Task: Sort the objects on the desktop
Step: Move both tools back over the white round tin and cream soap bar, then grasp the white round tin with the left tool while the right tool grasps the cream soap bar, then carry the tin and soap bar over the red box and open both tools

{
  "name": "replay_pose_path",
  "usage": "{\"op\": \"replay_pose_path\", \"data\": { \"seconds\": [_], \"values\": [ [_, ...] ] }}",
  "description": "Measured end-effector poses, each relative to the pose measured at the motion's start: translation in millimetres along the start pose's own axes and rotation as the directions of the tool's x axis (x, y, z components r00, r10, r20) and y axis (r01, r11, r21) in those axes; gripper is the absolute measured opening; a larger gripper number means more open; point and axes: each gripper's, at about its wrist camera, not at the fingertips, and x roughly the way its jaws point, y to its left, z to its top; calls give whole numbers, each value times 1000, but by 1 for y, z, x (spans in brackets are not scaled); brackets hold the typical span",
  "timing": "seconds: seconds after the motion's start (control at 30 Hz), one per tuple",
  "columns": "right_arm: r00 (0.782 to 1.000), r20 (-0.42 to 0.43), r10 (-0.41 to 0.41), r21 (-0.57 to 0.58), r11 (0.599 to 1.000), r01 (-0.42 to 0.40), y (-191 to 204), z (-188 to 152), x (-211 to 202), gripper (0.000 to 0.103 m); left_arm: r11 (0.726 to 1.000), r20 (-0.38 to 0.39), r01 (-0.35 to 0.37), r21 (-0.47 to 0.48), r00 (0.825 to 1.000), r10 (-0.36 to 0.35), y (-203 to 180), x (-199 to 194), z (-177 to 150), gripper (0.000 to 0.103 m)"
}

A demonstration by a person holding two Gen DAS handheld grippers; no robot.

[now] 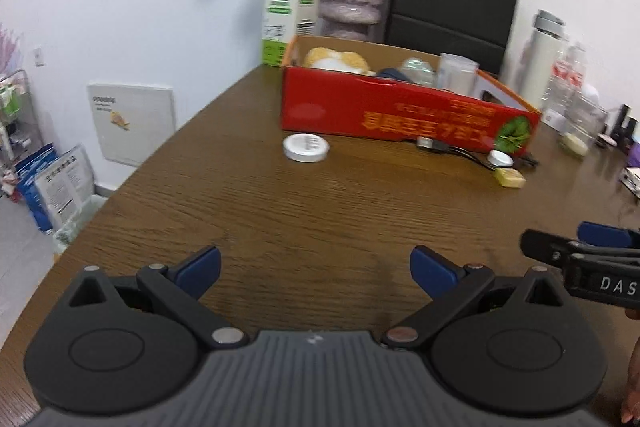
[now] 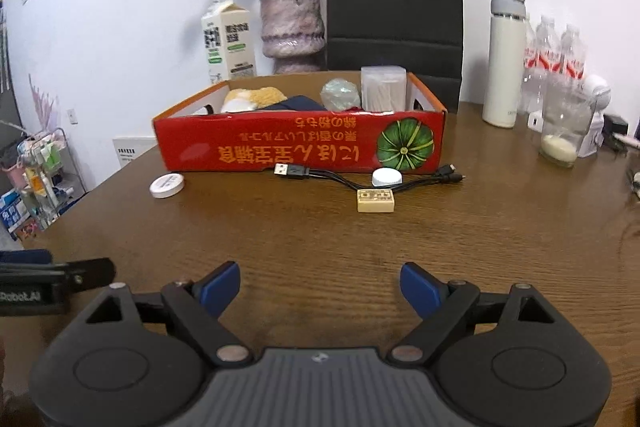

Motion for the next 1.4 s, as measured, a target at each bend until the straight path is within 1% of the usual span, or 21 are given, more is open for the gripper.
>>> {"op": "replay_pose_path", "data": {
  "seconds": [0.1, 0.2, 0.3, 0.37, 0.43, 0.47, 0.5, 0.53, 0.57, 0.6, 0.63, 0.7, 0.8, 0.93, 1.07, 1.17, 1.23, 1.3, 1.33, 1.4],
  "values": [
    [1000, -13, 11, -25, 1000, -11, 2, 1, 1, 85, 999, 17, 18, 48, 1000, -19, -5, 4, 6, 99],
    [999, -41, -33, -25, 999, 32, -3, 11, 19, 79, 995, 22, 26, 96, 999, -29, -6, 22, 24, 98],
    [998, -34, -55, 27, 998, 56, -17, 25, 44, 78, 997, 3, 14, 77, 1000, -14, -3, 52, 47, 95],
    [998, -30, -61, 57, 996, 62, -27, 34, 63, 74, 997, -6, 5, 73, 1000, -4, -3, 72, 61, 91],
    [995, -52, -84, 77, 993, 88, -33, 41, 83, 62, 996, -2, -8, 89, 1000, 9, -5, 88, 72, 88],
    [993, -67, -96, 87, 991, 101, -36, 44, 91, 61, 995, -4, -13, 97, 1000, 14, -7, 97, 78, 87],
    [992, -62, -107, 88, 990, 113, -38, 46, 96, 58, 995, -5, -23, 96, 1000, 24, -7, 103, 80, 84],
    [991, -61, -119, 86, 989, 124, -38, 47, 100, 51, 995, -7, -33, 95, 999, 33, -6, 109, 83, 78],
    [989, -62, -131, 74, 988, 136, -37, 48, 102, 46, 995, -12, -38, 92, 999, 39, -6, 115, 84, 74],
    [989, -60, -132, 64, 989, 136, -36, 48, 102, 30, 996, -22, -38, 84, 999, 39, -4, 120, 85, 55],
    [990, -58, -128, 60, 990, 131, -35, 47, 101, 29, 997, -33, -32, 76, 999, 35, -2, 122, 84, 41],
    [992, -56, -110, 54, 992, 114, -33, 44, 96, 29, 998, -26, -12, 66, 1000, 14, 1, 122, 79, 41],
    [996, -48, -82, 81, 993, 86, -30, 36, 81, 29, 997, -16, -6, 75, 1000, 8, 1, 112, 71, 40],
    [999, 19, -41, 118, 992, 38, -26, 37, 47, 29, 999, 15, 49, 18, 999, -49, 3, 78, 62, 40],
    [994, 108, -19, 105, 994, 8, -24, 60, 20, 29, 994, 90, 107, -13, 990, -105, -2, 43, 70, 40],
    [981, 192, -10, 92, 996, -8, -25, 85, 2, 29, 987, 158, 161, -19, 975, -156, -8, 23, 88, 40],
    [965, 261, -13, 72, 997, -6, -25, 104, -7, 29, 982, 212, 189, -20, 960, -181, -14, 12, 104, 40],
    [951, 310, -24, 61, 998, 5, -26, 124, -11, 29, 977, 265, 210, -25, 944, -197, -21, 6, 124, 40],
    [946, 323, -26, 62, 998, 7, -28, 134, -12, 29, 974, 275, 225, -15, 938, -212, -25, 5, 134, 40],
    [945, 326, -17, 50, 999, 1, -31, 154, -10, 29, 965, 291, 262, 8, 923, -253, -36, 6, 155, 40]
  ]
}}
